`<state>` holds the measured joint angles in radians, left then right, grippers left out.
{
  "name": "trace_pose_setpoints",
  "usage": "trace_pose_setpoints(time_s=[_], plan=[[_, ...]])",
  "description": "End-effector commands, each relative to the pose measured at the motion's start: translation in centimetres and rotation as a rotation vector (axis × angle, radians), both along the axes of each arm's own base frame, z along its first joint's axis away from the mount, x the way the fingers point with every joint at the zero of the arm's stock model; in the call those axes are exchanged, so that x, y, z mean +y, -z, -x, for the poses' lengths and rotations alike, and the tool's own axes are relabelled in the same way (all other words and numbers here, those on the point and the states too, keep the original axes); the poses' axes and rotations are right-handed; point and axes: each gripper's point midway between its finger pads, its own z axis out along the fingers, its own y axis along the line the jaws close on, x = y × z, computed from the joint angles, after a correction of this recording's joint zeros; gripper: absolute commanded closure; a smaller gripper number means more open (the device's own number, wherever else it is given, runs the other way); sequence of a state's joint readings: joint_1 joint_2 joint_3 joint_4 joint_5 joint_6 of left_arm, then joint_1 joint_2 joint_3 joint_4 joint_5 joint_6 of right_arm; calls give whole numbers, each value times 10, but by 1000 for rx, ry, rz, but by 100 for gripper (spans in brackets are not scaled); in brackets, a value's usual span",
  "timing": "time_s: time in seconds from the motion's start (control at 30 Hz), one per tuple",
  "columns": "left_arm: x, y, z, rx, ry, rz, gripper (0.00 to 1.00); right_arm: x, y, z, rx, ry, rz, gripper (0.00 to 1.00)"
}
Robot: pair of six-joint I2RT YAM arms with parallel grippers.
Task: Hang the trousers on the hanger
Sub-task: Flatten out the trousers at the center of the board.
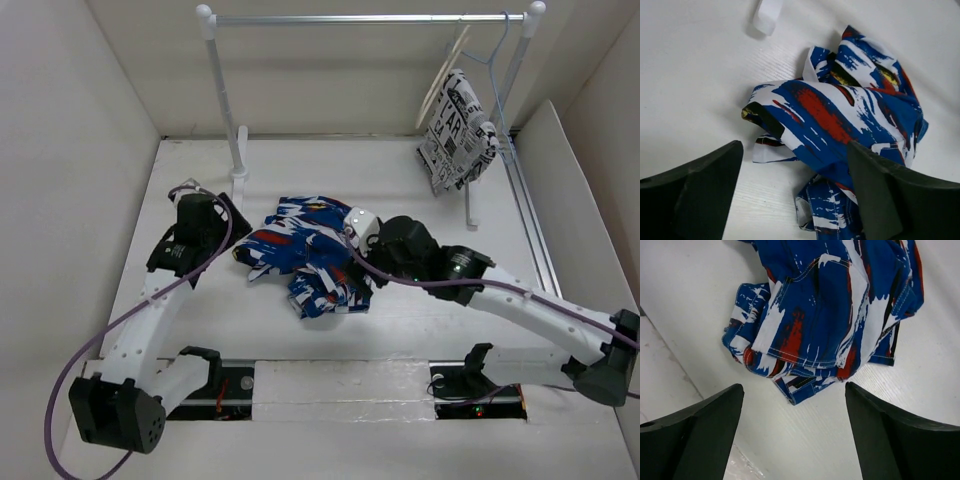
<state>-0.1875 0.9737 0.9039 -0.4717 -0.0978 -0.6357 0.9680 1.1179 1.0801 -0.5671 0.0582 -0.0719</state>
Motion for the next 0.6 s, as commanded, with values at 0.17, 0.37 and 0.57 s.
trace_pose_setpoints(time_s=[0.17,0.37,0.57], plan=[[-16,48,-36,19,-18,83,4,54,41,-38,17,-18,43,10],[-20,94,-54,96,-41,111,3,74,80,-48,72,-29,96,12],[-24,126,-79,121,-50,126,9,68,94,-47,81,40,129,31]])
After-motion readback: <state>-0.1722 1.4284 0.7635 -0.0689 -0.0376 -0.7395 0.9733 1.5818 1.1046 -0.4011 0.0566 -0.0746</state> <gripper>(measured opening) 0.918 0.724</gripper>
